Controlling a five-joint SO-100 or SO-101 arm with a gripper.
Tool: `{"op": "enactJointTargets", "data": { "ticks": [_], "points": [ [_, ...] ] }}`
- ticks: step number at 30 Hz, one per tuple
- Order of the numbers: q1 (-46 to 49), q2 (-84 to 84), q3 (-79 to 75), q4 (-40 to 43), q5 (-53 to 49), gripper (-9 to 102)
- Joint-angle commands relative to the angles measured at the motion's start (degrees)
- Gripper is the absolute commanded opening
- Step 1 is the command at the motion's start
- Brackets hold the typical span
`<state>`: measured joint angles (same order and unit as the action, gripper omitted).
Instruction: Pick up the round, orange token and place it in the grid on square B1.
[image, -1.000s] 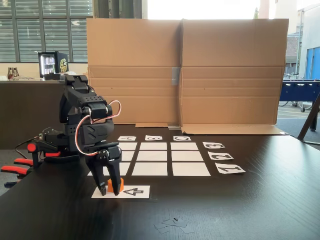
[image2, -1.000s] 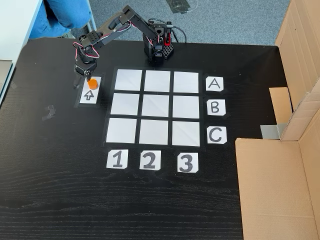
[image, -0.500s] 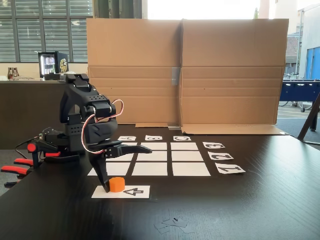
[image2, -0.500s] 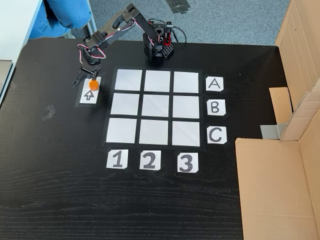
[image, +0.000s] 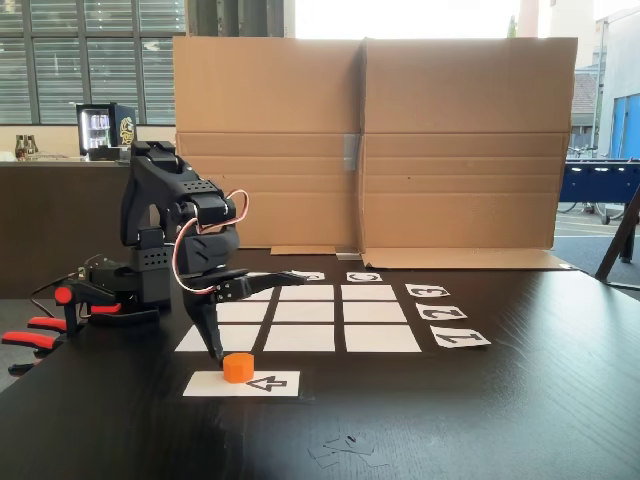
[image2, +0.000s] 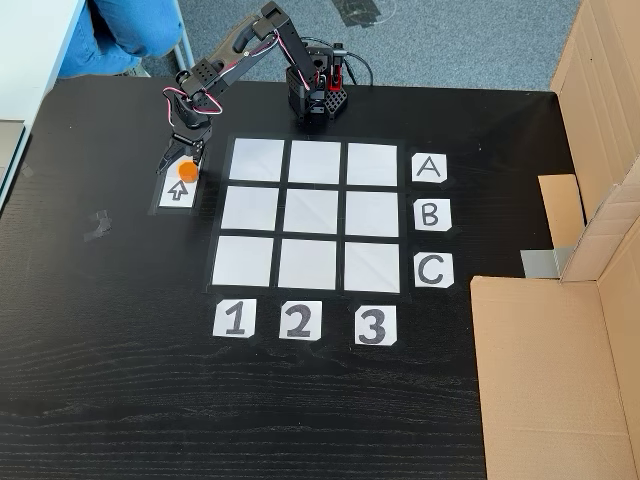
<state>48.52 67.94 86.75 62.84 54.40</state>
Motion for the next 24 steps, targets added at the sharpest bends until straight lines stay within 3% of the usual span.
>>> {"op": "enactJointTargets", "data": {
  "ticks": [1, 24],
  "points": [
    [-0.79, 2.81, -0.09, -0.44, 0.35, 91],
    [1.23, -0.97, -3.16, -0.88, 0.79, 90]
  ]
}}
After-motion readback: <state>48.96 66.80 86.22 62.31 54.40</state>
